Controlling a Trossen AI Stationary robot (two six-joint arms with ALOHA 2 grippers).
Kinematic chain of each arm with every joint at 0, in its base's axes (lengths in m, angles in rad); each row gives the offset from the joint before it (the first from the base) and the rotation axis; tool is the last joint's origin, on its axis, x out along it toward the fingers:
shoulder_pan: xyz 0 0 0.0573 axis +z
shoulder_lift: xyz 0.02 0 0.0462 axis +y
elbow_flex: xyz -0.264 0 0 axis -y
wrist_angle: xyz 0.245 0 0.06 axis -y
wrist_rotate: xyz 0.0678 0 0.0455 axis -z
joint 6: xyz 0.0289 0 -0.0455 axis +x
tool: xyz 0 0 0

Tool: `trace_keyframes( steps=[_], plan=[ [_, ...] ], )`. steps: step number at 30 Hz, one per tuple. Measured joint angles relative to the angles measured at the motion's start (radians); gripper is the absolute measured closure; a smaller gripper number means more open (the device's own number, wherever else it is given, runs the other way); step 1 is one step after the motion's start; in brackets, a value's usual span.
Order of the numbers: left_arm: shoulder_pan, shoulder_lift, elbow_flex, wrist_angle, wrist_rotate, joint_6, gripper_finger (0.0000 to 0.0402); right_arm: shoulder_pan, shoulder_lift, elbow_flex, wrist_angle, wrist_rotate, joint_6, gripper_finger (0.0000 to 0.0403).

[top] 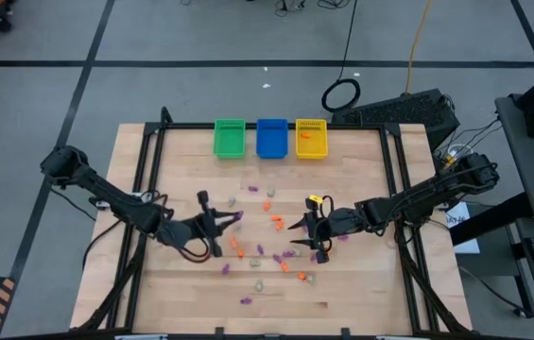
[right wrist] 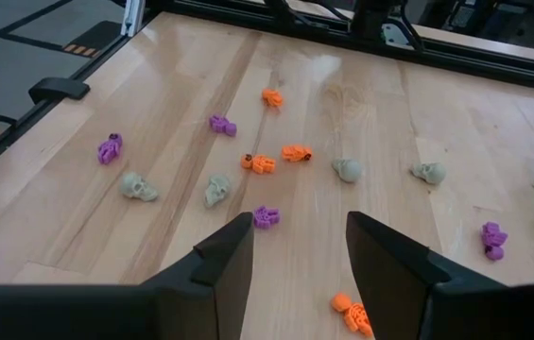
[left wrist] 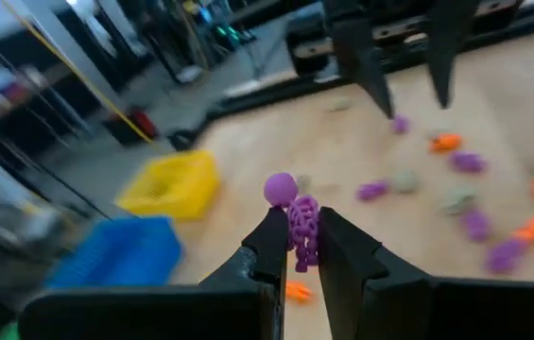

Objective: Sort Halloween decoration
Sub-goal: Put the purple skeleton toy into the blue bin

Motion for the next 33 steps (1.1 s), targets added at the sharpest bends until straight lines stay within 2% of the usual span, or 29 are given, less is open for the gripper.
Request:
trace_keyframes(
  steps=[6, 12, 16, 20, 23, 26, 30, 33],
  plan=[
    [0.096, 0.0, 0.0, 0.132, -0.018, 0.244, 0.0362, 0.0, 0.0, 0.0, 0.002, 0.0, 0.001, 0.0243],
    [0.263, 0.0, 0.0, 0.254, -0.018, 0.371, 0.0362, 0.0, 0.0, 0.0, -0.003, 0.0, 0.027, 0.0243],
    [0.394, 0.0, 0.0, 0.335, 0.021, 0.363, 0.0362, 0.0, 0.0, 0.0, -0.003, 0.0, 0.046, 0.0243],
    [0.52, 0.0, 0.0, 0.41, 0.193, 0.359, 0.0362, 0.0, 0.0, 0.0, -0.003, 0.0, 0.053, 0.0243],
    [0.618, 0.012, 0.008, 0.447, 0.316, 0.278, 0.0362, 0.0, 0.0, 0.0, -0.003, 0.0, 0.053, 0.0243],
    [0.708, 0.042, 0.046, 0.431, 0.346, 0.157, 0.0362, 0.0, 0.0, 0.0, -0.003, 0.0, 0.053, 0.0243],
    [0.809, 0.119, 0.138, 0.331, 0.355, 0.032, 0.0362, 0.0, 0.0, 0.0, -0.003, 0.0, 0.053, 0.0243],
    [0.867, 0.195, 0.215, 0.245, 0.429, -0.013, 0.0362, 0.0, 0.0, 0.0, -0.003, 0.0, 0.052, 0.0243]
  ],
)
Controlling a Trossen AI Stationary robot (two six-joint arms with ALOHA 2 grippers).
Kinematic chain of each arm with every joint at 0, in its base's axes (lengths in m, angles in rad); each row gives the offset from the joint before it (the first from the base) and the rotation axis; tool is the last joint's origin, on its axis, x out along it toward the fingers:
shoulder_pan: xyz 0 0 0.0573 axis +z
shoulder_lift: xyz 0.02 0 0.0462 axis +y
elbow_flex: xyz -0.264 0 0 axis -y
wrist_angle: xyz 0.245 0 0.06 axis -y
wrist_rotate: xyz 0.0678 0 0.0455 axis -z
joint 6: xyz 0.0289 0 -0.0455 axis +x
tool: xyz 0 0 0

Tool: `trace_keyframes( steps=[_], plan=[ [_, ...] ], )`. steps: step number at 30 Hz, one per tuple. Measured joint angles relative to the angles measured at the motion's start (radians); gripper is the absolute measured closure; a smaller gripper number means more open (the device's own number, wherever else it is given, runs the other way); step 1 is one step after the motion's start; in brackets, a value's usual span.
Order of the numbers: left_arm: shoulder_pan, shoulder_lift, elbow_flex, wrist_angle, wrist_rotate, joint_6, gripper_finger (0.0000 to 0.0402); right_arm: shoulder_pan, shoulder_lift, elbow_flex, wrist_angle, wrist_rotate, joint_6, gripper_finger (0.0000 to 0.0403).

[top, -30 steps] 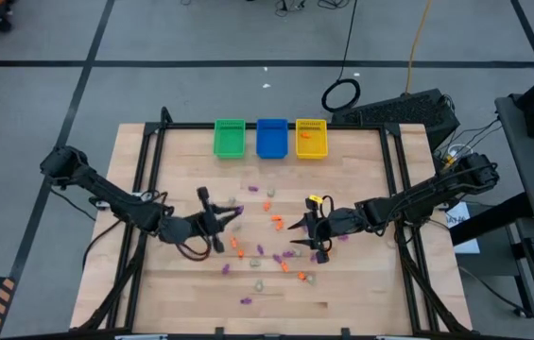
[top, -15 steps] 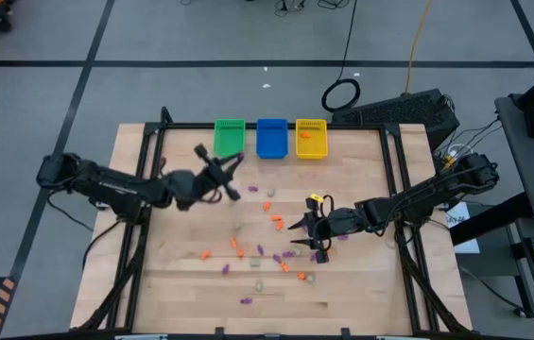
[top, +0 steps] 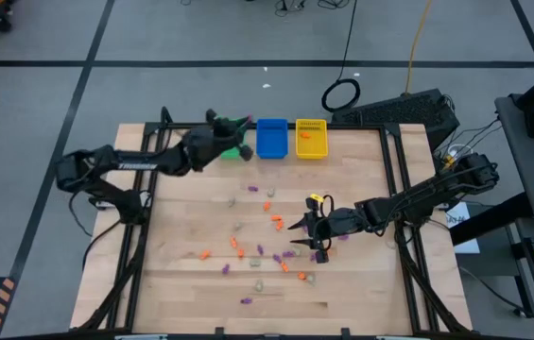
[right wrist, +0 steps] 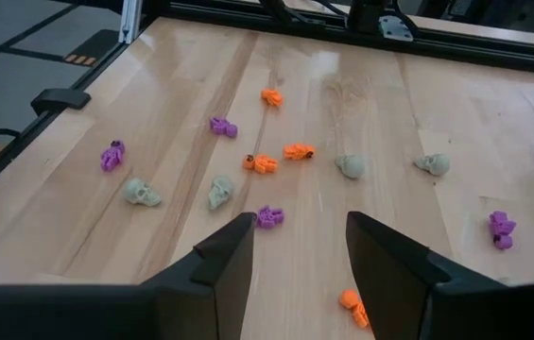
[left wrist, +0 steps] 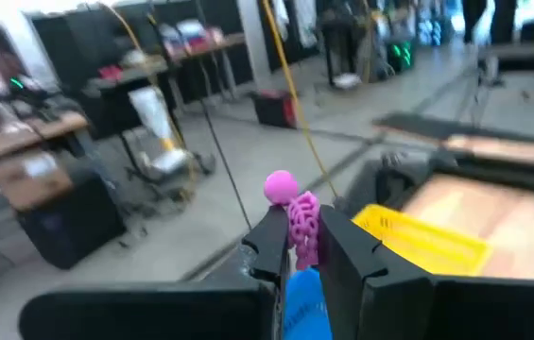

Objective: Sort Halloween decoration
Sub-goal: Put the purple skeleton toy into the blue bin

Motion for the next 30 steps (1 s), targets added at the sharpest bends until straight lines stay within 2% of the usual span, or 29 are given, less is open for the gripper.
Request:
trace_keyframes(
  steps=[5, 10, 15, 22, 30],
  plan=[
    [0.055, 0.153, 0.121, -0.053, 0.131, -0.053, 0.0362, 0.0, 0.0, 0.0, -0.006, 0.0, -0.001, 0.0243],
    [0.076, 0.291, 0.232, -0.172, 0.141, -0.122, 0.0362, 0.0, 0.0, 0.0, -0.01, 0.0, 0.0, 0.0243],
    [0.08, 0.393, 0.279, -0.222, 0.141, -0.158, 0.0362, 0.0, 0.0, 0.0, -0.019, 0.0, 0.001, 0.0243],
    [0.08, 0.482, 0.328, -0.288, 0.185, -0.196, 0.0362, 0.0, 0.0, 0.0, -0.022, 0.0, 0.001, 0.0243],
    [0.101, 0.506, 0.362, -0.394, 0.22, -0.28, 0.0362, 0.0, 0.0, 0.0, -0.022, 0.0, 0.004, 0.0243]
  ],
)
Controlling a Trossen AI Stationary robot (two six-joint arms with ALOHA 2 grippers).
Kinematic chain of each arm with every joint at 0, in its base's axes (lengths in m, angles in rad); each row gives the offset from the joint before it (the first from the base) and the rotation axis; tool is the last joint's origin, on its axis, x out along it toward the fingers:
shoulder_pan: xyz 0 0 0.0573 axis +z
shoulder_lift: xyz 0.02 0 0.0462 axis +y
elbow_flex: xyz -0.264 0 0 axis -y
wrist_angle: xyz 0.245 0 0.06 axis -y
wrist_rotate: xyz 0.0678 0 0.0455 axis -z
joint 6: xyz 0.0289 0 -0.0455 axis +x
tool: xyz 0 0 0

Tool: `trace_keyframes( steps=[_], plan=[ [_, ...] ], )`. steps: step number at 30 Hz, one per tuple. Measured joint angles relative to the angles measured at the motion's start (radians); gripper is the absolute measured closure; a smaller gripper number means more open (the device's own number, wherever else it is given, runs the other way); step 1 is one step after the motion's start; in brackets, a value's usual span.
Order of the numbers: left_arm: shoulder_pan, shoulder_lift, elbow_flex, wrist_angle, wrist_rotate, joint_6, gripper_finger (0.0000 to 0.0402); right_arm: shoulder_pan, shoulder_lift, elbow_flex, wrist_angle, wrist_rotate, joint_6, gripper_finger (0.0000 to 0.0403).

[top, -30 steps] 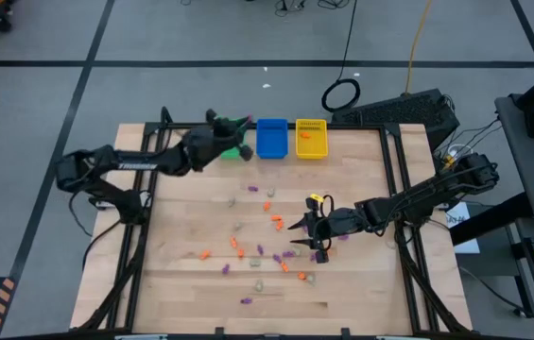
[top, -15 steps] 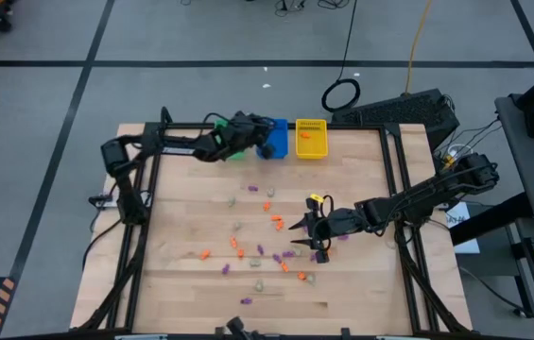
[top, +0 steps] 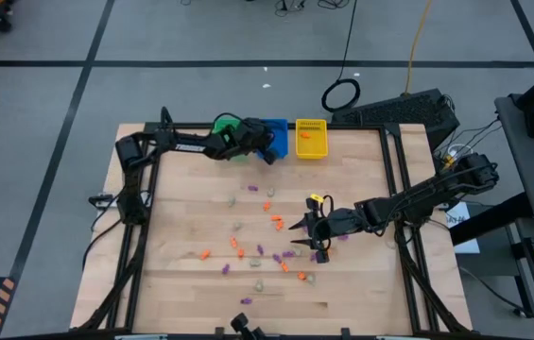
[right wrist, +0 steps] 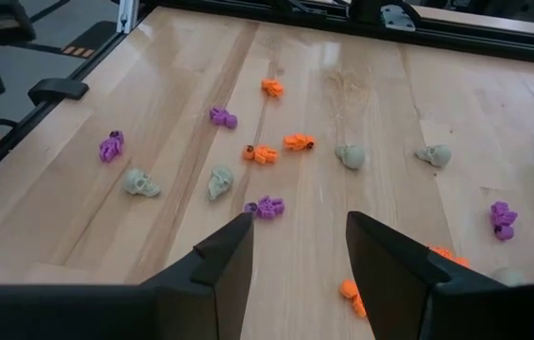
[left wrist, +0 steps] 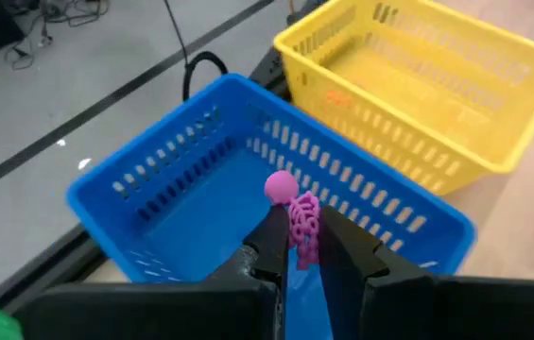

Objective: Sort Halloween decoration
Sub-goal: Put the purple skeleton toy into the blue bin, then put the gray skull toy into the green bin

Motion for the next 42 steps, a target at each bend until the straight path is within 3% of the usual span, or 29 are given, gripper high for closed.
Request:
trace_keyframes(
  steps=[5, 14, 19, 25, 30, 35, 42],
  plan=[
    [0.014, 0.0, 0.0, -0.004, 0.013, -0.027, 0.0342, 0.0, 0.0, 0.0, 0.0, 0.0, 0.0, 0.0243],
    [0.016, 0.0, 0.021, -0.014, 0.022, -0.016, 0.0215, 0.0, 0.0, 0.0, -0.001, 0.0, -0.002, 0.0243],
    [0.012, -0.052, 0.081, -0.165, 0.126, 0.024, 0.0172, 0.0, 0.0, 0.0, -0.035, 0.0, 0.001, 0.0243],
    [-0.044, -0.228, 0.098, -0.411, 0.124, 0.003, 0.0167, 0.0, 0.0, 0.0, -0.192, 0.002, 0.077, 0.0243],
    [-0.153, -0.39, 0.075, -0.583, 0.056, 0.03, 0.0167, 0.005, -0.008, 0.0, -0.351, 0.066, 0.196, 0.0243],
    [-0.304, -0.53, -0.061, -0.626, -0.036, -0.001, 0.0167, 0.022, -0.009, -0.001, -0.442, 0.147, 0.281, 0.0243],
    [-0.526, -0.679, -0.295, -0.619, -0.08, -0.155, 0.0167, 0.026, -0.009, -0.001, -0.402, 0.187, 0.282, 0.0243]
  ],
)
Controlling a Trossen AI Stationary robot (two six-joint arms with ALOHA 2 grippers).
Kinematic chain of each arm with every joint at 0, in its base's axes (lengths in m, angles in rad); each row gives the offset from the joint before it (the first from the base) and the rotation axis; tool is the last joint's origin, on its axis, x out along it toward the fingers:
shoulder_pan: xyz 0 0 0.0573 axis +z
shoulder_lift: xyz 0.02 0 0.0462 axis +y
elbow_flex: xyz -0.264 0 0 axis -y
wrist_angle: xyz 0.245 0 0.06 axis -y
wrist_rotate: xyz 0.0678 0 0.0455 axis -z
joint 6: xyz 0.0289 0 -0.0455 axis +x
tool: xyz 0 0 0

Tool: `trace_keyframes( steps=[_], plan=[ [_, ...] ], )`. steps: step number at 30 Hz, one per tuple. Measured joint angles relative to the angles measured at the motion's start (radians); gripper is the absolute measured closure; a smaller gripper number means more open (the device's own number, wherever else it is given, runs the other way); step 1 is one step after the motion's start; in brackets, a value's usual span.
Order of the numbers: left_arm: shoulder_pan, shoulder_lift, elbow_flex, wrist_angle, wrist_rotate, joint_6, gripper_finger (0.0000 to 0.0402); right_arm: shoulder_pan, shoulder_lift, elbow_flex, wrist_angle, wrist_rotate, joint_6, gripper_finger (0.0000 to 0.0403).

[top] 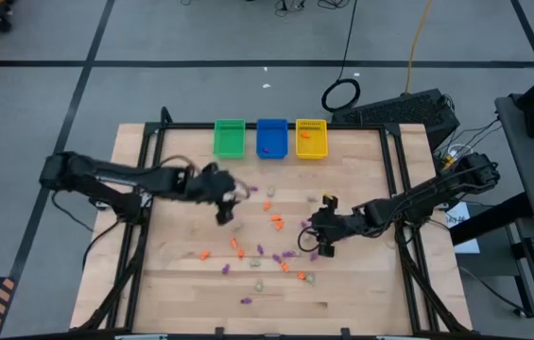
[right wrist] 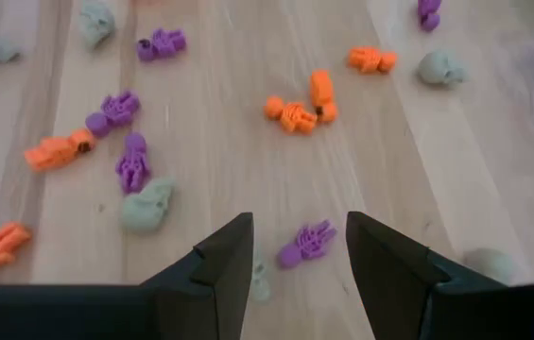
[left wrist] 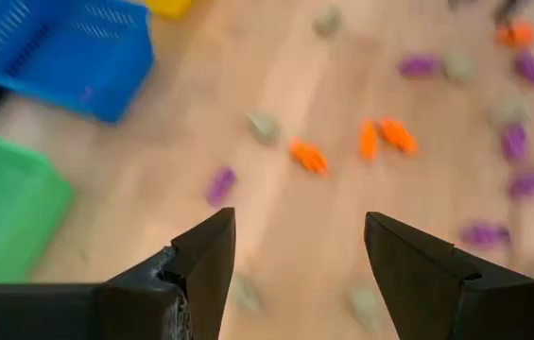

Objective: Sort Halloween decoration
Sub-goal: Put the gray skull toy into the green bin

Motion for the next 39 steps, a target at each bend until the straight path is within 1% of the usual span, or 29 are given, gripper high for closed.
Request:
trace_keyframes(
  steps=[3, 6, 11, 17, 19, 24, 35, 39],
  plan=[
    [-0.083, -0.042, -0.076, 0.013, -0.072, -0.08, 0.0167, 0.0, 0.0, 0.0, 0.035, 0.0, -0.026, 0.0243],
    [-0.157, -0.068, -0.128, 0.015, -0.114, -0.157, 0.0167, 0.0, 0.0, 0.0, 0.071, 0.0, -0.053, 0.0243],
    [-0.252, -0.067, -0.173, 0.019, -0.133, -0.237, 0.0167, 0.0, 0.0, 0.001, 0.118, 0.001, -0.09, 0.0243],
    [-0.337, -0.029, -0.176, 0.046, -0.151, -0.238, 0.0167, 0.0, 0.0, 0.001, 0.149, 0.0, -0.12, 0.0243],
    [-0.353, -0.011, -0.176, 0.054, -0.158, -0.238, 0.0167, 0.0, 0.0, 0.001, 0.152, 0.0, -0.129, 0.0243],
    [-0.37, 0.059, -0.176, 0.085, -0.215, -0.239, 0.0167, 0.0, 0.0, 0.001, 0.153, 0.0, -0.134, 0.0243],
    [-0.369, 0.206, -0.175, 0.159, -0.232, -0.238, 0.0167, 0.0, 0.001, 0.001, 0.156, 0.0, -0.141, 0.0243],
    [-0.369, 0.248, -0.175, 0.211, -0.247, -0.236, 0.0167, 0.0, 0.001, 0.001, 0.156, 0.0, -0.141, 0.0243]
  ],
)
